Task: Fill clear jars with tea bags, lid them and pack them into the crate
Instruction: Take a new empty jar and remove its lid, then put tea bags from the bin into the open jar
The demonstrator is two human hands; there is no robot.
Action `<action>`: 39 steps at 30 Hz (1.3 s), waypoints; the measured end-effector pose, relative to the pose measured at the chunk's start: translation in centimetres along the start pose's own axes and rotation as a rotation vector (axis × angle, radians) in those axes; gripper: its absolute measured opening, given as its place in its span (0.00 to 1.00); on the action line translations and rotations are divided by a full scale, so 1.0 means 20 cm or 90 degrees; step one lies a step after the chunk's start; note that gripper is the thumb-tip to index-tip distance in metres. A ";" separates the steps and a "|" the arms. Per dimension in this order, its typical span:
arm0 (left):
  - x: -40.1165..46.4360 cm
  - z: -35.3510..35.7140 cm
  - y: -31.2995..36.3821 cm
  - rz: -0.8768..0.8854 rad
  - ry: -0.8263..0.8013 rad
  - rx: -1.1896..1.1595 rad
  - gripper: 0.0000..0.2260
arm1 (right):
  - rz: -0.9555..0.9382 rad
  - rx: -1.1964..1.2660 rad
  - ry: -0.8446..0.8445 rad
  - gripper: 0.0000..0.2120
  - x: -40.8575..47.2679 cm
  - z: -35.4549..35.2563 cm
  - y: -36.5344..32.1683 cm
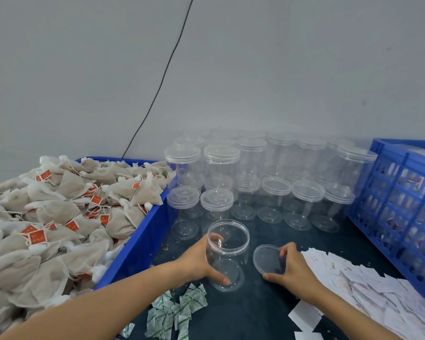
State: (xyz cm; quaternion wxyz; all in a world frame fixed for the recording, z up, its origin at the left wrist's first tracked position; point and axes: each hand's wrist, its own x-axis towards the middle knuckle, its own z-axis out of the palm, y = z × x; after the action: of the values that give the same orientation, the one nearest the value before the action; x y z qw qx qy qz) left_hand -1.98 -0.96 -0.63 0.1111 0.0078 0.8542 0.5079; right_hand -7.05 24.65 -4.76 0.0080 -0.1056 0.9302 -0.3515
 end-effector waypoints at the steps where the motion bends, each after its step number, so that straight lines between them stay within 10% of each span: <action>1: 0.00 0.00 0.00 -0.006 0.004 0.011 0.37 | 0.002 -0.015 -0.016 0.28 -0.01 0.00 0.00; 10: -0.08 -0.24 0.18 0.020 0.022 0.265 0.23 | -0.061 0.120 -0.029 0.16 0.03 -0.19 -0.29; 16: -0.19 -0.54 0.21 0.158 0.286 0.300 0.16 | -0.096 0.353 0.036 0.12 0.04 -0.25 -0.72; 22: -0.21 -0.84 0.06 0.032 0.552 0.513 0.11 | -0.081 0.426 -0.047 0.10 -0.02 -0.08 -0.95; 31: -0.21 -0.92 -0.10 -0.046 0.388 0.431 0.09 | -0.040 0.490 -0.025 0.11 -0.02 0.14 -1.06; 39: -0.23 -0.87 -0.02 0.055 0.540 0.477 0.04 | -0.070 0.553 -0.024 0.10 -0.01 0.23 -1.12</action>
State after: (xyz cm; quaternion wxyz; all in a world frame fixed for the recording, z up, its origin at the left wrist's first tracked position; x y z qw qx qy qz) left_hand -0.89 -16.83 7.93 -0.2727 -0.1230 0.9449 0.1331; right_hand -2.08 5.28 6.44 0.0500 -0.1481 0.6888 -0.7079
